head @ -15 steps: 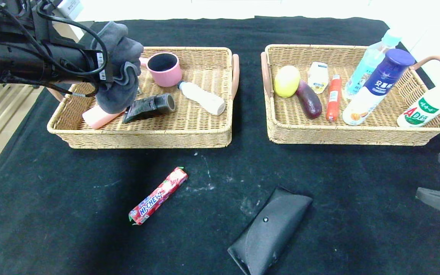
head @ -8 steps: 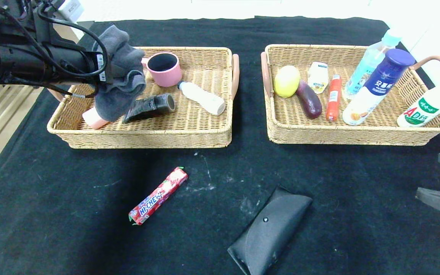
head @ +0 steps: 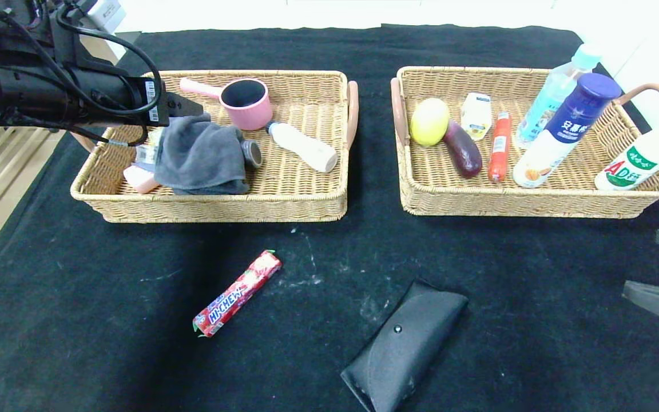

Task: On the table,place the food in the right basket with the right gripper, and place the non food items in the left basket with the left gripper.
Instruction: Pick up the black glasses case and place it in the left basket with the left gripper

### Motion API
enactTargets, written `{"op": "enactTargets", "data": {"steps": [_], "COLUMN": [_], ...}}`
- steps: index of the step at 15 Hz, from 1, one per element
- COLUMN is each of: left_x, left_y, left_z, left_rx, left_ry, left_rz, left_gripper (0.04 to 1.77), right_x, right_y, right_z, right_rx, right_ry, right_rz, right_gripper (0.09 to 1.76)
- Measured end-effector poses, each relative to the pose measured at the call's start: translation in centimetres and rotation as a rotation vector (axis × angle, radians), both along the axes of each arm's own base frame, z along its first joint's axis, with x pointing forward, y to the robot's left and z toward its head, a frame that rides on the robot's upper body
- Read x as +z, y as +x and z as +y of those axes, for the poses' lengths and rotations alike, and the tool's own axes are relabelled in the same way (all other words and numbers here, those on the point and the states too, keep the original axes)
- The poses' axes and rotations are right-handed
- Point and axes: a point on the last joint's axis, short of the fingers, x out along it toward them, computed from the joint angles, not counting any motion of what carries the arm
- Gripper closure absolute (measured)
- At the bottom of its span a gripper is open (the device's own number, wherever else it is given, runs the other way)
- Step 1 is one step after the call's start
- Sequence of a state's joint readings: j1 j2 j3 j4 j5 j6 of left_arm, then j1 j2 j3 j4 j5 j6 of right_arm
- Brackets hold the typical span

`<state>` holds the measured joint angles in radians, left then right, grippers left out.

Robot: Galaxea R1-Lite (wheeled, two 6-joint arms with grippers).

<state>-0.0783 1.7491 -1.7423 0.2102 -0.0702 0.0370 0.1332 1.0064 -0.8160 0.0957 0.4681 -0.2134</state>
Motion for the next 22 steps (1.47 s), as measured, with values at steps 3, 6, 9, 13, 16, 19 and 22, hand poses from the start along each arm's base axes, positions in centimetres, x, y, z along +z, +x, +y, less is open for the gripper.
{"op": "enactTargets", "data": {"steps": [3,6,9,13,16,19,22], "left_x": [0.0,-0.1,0.1,0.3,0.3,-0.1,-0.3], "left_y": [0.0,-0.2,-0.5,-1.2,-2.4,-4.4,-7.0], "left_z": [0.0,-0.1,-0.5,-1.5,-2.8,-5.4,-8.3], "left_rx": [0.0,-0.003,-0.016,-0.052,-0.111,-0.204,-0.319], "left_ry": [0.001,0.002,0.003,0.004,0.002,0.004,0.007], "left_rz": [0.001,0.005,0.004,0.002,0.007,0.018,0.028], "left_gripper": [0.33,0.26,0.2,0.16,0.14,0.12,0.12], "right_x": [0.0,0.0,0.0,0.0,0.0,0.0,0.0], "right_y": [0.0,0.0,0.0,0.0,0.0,0.0,0.0], "right_z": [0.0,0.0,0.0,0.0,0.0,0.0,0.0], "right_rx": [0.0,0.0,0.0,0.0,-0.001,-0.001,0.0], "right_ry": [0.0,0.0,0.0,0.0,0.0,0.0,0.0], "right_rz": [0.001,0.0,0.0,0.0,0.0,0.0,0.0], "right_gripper": [0.14,0.14,0.14,0.14,0.14,0.14,0.14]}}
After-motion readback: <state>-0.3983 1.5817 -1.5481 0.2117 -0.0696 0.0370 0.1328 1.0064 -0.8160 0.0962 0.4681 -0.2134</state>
